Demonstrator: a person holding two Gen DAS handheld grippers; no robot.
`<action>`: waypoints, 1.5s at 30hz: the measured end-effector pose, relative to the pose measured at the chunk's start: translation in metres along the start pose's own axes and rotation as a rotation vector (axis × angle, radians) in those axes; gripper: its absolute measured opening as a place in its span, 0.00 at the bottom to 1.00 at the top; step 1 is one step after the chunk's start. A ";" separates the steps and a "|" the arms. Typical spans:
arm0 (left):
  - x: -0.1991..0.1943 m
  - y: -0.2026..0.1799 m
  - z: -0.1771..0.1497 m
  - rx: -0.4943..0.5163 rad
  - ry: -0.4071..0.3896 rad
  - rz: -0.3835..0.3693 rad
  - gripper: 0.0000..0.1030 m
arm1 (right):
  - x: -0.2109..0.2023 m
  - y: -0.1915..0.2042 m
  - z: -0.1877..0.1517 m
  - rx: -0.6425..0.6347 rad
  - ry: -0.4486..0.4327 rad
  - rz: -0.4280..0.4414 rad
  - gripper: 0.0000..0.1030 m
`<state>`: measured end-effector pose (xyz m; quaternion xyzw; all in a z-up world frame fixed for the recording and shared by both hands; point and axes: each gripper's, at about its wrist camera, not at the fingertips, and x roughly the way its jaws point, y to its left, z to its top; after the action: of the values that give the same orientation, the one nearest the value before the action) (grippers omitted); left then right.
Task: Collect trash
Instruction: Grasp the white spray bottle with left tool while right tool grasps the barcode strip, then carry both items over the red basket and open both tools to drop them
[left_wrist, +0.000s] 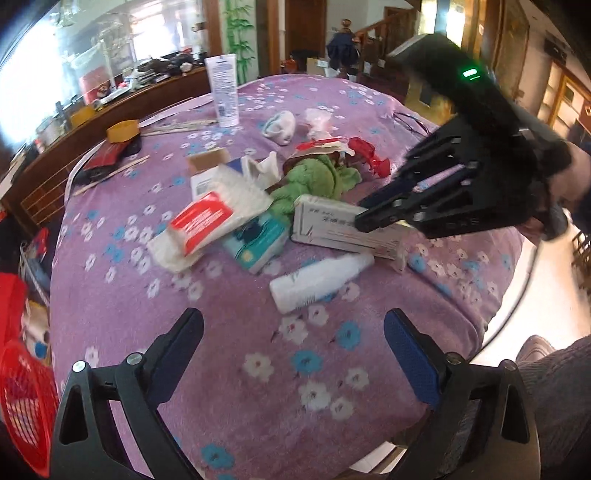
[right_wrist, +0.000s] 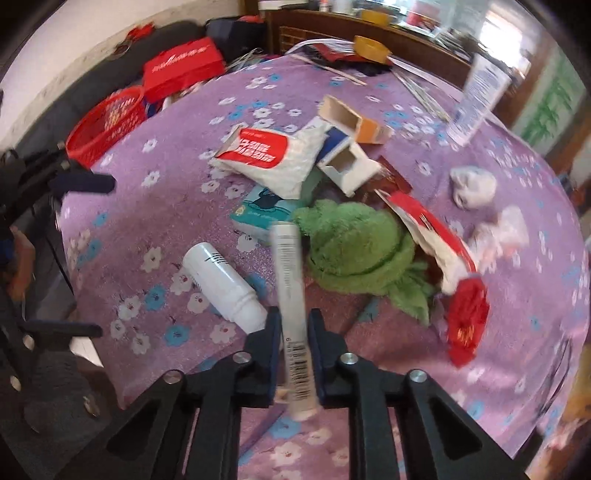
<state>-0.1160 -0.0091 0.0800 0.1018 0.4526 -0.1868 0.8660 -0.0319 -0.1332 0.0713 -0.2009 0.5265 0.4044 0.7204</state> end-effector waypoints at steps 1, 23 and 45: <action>0.003 -0.002 0.004 0.015 0.001 -0.001 0.95 | -0.008 -0.004 -0.006 0.042 -0.021 -0.001 0.14; 0.100 -0.025 0.033 0.267 0.178 -0.100 0.33 | -0.082 -0.022 -0.105 0.524 -0.230 0.017 0.14; -0.048 0.087 -0.027 -0.426 -0.165 0.124 0.30 | -0.051 0.049 0.001 0.351 -0.241 0.129 0.14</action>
<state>-0.1248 0.0902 0.1050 -0.0711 0.4024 -0.0414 0.9118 -0.0758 -0.1223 0.1254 0.0114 0.5107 0.3731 0.7745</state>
